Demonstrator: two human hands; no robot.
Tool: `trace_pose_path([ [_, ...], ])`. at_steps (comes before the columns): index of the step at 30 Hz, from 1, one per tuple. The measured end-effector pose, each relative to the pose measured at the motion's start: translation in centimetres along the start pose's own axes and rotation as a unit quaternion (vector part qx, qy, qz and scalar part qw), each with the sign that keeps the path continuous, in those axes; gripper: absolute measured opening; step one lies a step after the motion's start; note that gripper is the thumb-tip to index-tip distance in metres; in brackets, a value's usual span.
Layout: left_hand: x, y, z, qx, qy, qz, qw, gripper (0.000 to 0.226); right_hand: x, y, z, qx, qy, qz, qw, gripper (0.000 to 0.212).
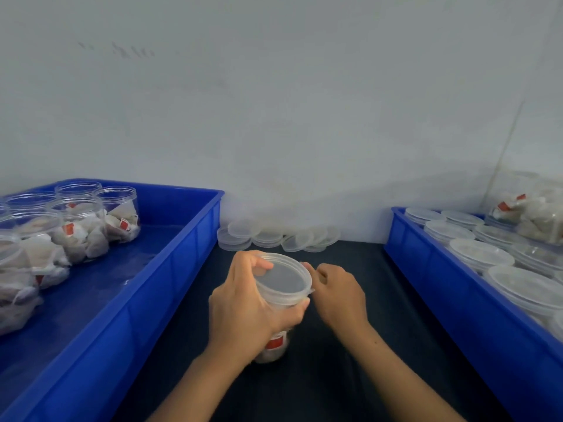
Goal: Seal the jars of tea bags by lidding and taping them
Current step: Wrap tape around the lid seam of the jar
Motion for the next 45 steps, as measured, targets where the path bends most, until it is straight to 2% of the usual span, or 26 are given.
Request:
trace_pose_path([
  [7, -0.6, 0.2, 1.2, 0.056, 0.038, -0.002, 0.998, 0.074, 2.3, -1.1, 0.0, 0.143, 0.102, 0.056, 0.983, 0.031],
  [11, -0.6, 0.2, 1.5, 0.077, 0.054, 0.002, 0.996, 0.072, 3.3, -2.2, -0.3, 0.115, 0.120, 0.120, 0.979, 0.022],
  [14, -0.8, 0.3, 1.6, 0.095, 0.065, 0.008, 0.993, 0.071, 3.6, -2.3, -0.6, 0.125, 0.134, 0.115, 0.976, 0.026],
  [15, -0.8, 0.3, 1.6, 0.102, 0.068, 0.009, 0.992, 0.071, 3.6, -2.0, -0.6, 0.088, 0.131, 0.101, 0.982, 0.026],
  [17, -0.8, 0.4, 1.6, 0.117, 0.075, 0.010, 0.990, 0.074, 3.5, -0.9, 0.1, -0.125, 0.067, 0.069, 0.988, 0.024],
  [19, -0.8, 0.5, 1.6, 0.125, 0.077, 0.010, 0.989, 0.080, 3.7, -0.1, 1.1, -0.376, 0.007, 0.073, 0.924, 0.030],
  [21, -0.8, 0.5, 1.6, 0.124, 0.078, 0.011, 0.989, 0.078, 3.8, 0.0, 1.9, -0.500, -0.003, 0.111, 0.859, 0.046],
  [25, -0.8, 0.6, 1.8, 0.135, 0.080, 0.006, 0.988, 0.077, 4.1, -0.5, 3.2, -0.615, -0.029, 0.122, 0.778, 0.048],
  [31, -0.6, 0.6, 1.6, 0.178, 0.079, 0.000, 0.981, 0.078, 4.2, -1.0, 4.4, -0.681, -0.084, 0.099, 0.721, 0.044],
  [37, -1.3, 0.4, -2.5, 0.201, 0.048, -0.025, 0.978, 0.070, 3.0, 2.6, 5.5, -0.671, -0.125, 0.027, 0.730, 0.029],
  [41, -2.1, -1.1, -7.6, 0.246, 0.033, -0.025, 0.968, 0.073, 1.6, 7.0, 5.9, -0.635, -0.152, -0.066, 0.755, 0.025],
  [45, -2.8, -3.6, -13.4, 0.351, 0.037, 0.055, 0.934, 0.085, -0.3, 12.5, 5.7, -0.595, -0.183, -0.169, 0.764, 0.032],
])
Point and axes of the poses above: each hand's wrist, its own x-axis away from the middle knuckle, its own y-axis out of the back of the hand, z = x × y, the point moved 1 cm from there along -x, towards the middle knuckle, and after that the axes turned 9 degrees about y, right-handed, at the moved point
